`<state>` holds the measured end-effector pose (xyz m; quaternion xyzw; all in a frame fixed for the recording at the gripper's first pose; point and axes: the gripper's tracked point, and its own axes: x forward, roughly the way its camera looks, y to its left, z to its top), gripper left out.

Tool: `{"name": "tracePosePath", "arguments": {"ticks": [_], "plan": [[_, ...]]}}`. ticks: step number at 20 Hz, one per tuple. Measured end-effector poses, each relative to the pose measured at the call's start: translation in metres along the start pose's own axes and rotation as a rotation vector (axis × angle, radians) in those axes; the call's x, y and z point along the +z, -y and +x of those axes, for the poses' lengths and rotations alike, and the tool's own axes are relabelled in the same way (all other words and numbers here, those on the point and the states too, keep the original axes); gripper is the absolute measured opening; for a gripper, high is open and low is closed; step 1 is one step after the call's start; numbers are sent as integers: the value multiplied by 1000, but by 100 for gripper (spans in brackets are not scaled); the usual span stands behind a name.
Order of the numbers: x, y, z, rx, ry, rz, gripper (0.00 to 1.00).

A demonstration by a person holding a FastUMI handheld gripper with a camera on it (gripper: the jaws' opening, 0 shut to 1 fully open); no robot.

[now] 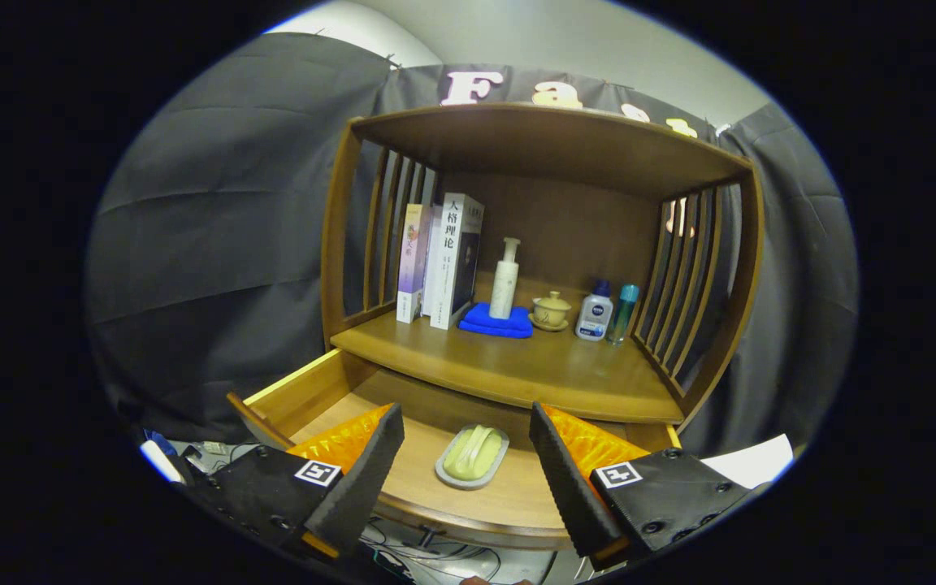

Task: Pull open the drawer, take out the items inside it, and place them on the countertop above the cabinet.

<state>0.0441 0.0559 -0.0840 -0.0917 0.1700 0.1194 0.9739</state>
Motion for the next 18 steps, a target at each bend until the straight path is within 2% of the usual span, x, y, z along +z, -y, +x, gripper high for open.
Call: {"name": "tracePosePath", "arguments": {"ticks": [2,5,7,11,12,16,18], "plan": [[-3,2,19,6,-48,52,98],[-21,21,47,-43,-149,40,98],[-36,24,63,-43,-222,37,98],[-59,34,87,-42,-322,-53,98],[-67,34,92,-34,-353,-38,98],[-86,24,113,11,-464,154,98],[-89,19,125,26,-493,168,97]]}}
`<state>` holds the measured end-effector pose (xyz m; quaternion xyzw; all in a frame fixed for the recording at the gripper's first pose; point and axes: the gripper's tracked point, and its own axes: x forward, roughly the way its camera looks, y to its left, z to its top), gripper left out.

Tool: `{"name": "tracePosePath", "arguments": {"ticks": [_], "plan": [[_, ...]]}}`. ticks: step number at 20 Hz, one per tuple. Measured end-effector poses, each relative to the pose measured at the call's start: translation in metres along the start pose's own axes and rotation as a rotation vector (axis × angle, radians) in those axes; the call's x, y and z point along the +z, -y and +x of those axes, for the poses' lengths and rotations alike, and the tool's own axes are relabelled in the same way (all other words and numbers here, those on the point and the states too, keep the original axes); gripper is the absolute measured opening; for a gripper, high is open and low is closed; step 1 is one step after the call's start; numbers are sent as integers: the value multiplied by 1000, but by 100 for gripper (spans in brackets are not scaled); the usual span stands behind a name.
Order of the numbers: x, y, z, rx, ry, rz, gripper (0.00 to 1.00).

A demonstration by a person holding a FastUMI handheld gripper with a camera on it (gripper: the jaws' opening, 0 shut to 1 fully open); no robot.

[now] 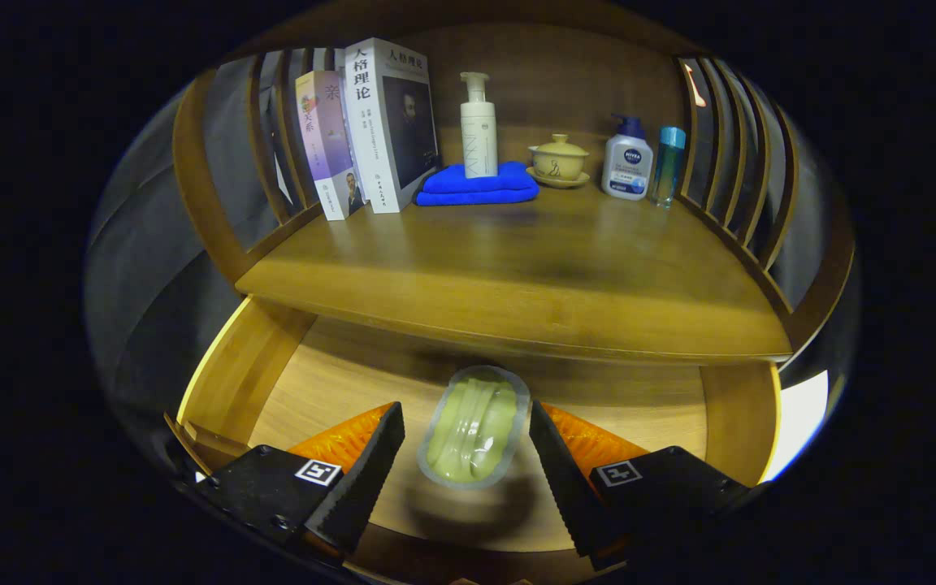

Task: Pull open the drawer, take out the items inside it, and place them on the countertop above the cabinet.

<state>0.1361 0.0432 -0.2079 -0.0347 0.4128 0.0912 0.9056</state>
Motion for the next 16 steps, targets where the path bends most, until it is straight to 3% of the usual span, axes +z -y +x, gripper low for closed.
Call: {"name": "tracePosePath", "arguments": {"ticks": [4,8,10,13,14,15,16], "plan": [[-20,-12,15,39,-106,10,98],[-32,-16,27,31,-168,17,86],[-33,-10,28,-5,-161,4,67],[-32,-7,27,-2,-147,13,29],[-31,-4,28,-11,-125,12,29],[-30,-5,23,10,-113,24,19],[-33,-13,20,66,-103,40,19]]}}
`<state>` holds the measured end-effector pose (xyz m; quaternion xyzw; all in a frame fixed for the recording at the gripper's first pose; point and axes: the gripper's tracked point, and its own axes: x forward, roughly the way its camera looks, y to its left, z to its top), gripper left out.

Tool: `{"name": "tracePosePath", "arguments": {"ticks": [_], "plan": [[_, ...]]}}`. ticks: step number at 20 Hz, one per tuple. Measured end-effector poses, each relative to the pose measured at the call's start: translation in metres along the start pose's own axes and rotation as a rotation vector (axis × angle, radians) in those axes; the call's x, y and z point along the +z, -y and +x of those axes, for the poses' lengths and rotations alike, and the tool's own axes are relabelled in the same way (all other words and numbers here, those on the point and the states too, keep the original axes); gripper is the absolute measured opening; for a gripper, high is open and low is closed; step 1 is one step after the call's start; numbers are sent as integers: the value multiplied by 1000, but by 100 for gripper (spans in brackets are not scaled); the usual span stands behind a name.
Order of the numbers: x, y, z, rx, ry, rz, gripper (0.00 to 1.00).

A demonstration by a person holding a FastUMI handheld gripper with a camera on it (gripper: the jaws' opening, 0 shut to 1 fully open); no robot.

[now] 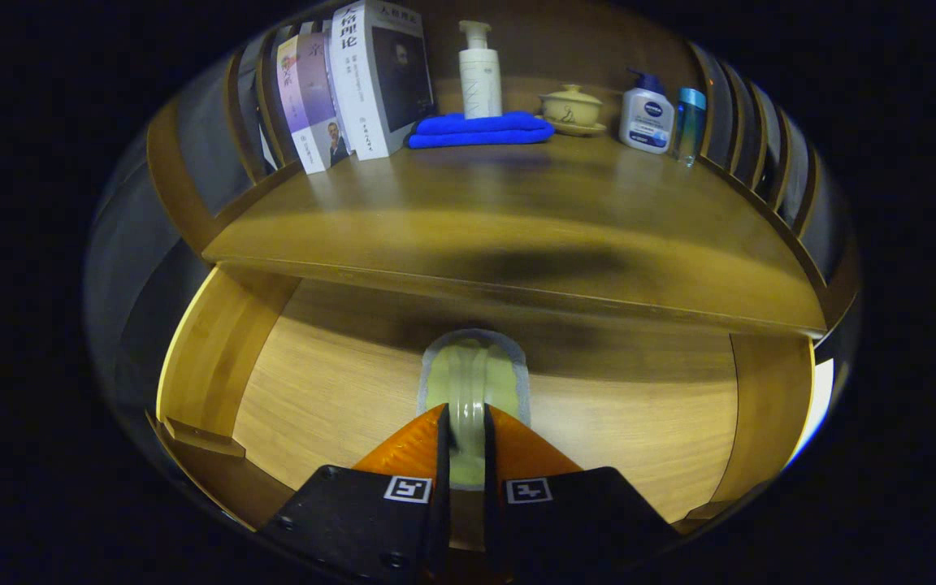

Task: Pull open the drawer, take out the items inside it, and place them on the countertop above the cabinet.

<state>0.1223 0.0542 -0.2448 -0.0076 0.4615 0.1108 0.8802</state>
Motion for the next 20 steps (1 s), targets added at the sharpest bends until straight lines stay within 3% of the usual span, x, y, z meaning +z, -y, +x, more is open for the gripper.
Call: {"name": "tracePosePath", "arguments": {"ticks": [2,6,12,20], "plan": [[3,-8,-11,65,31,15,19],[9,9,-40,19,113,-72,19],[5,8,-83,30,164,-101,19],[30,-12,-142,106,285,-104,19]]}}
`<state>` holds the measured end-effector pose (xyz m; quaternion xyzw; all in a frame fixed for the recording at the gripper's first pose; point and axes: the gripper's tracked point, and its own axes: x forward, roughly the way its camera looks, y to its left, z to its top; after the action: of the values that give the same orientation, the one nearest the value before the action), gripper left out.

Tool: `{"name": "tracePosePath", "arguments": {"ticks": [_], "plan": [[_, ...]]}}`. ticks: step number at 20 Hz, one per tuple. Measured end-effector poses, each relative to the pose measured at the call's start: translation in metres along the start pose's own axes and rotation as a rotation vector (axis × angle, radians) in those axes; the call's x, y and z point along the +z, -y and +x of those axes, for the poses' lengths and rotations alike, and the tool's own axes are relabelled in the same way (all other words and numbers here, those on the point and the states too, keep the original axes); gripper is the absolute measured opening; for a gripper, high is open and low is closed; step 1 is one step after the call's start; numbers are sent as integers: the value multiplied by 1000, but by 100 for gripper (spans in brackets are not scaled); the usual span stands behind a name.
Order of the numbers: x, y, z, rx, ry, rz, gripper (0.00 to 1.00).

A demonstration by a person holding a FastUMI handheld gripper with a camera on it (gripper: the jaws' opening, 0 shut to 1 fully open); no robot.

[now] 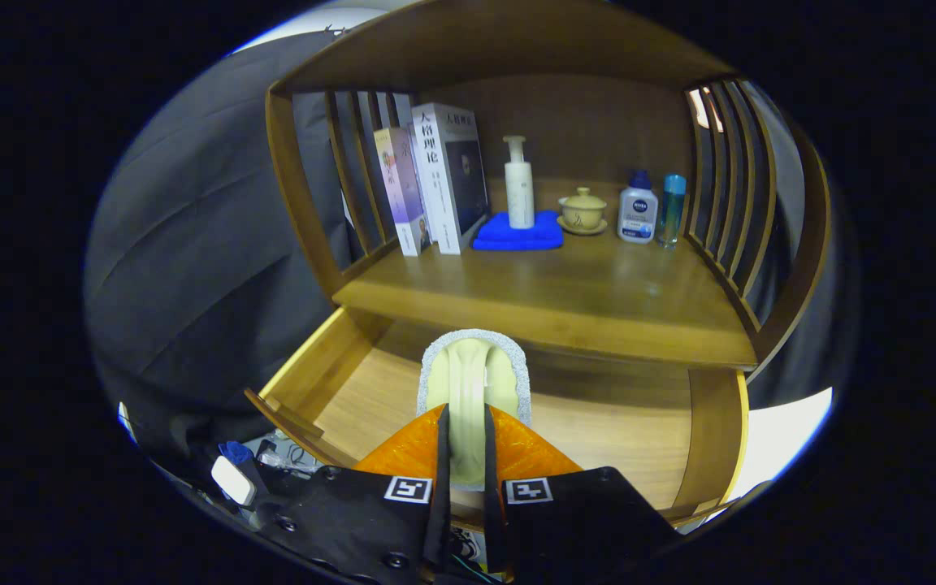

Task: Pull open the drawer, take out the items inside it, and place them on the countertop above the cabinet.

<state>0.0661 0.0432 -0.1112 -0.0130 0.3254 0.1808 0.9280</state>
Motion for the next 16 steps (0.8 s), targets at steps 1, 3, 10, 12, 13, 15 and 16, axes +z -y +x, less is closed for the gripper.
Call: {"name": "tracePosePath", "arguments": {"ticks": [1,3,10,12,13,15,16], "plan": [[7,0,-1,0,10,-2,19],[16,5,1,-12,20,-2,19],[55,13,36,-27,35,48,19],[66,22,48,-59,38,73,19],[74,26,56,-68,41,90,19],[85,36,70,-86,37,121,19],[92,45,79,-102,41,140,19]]}}
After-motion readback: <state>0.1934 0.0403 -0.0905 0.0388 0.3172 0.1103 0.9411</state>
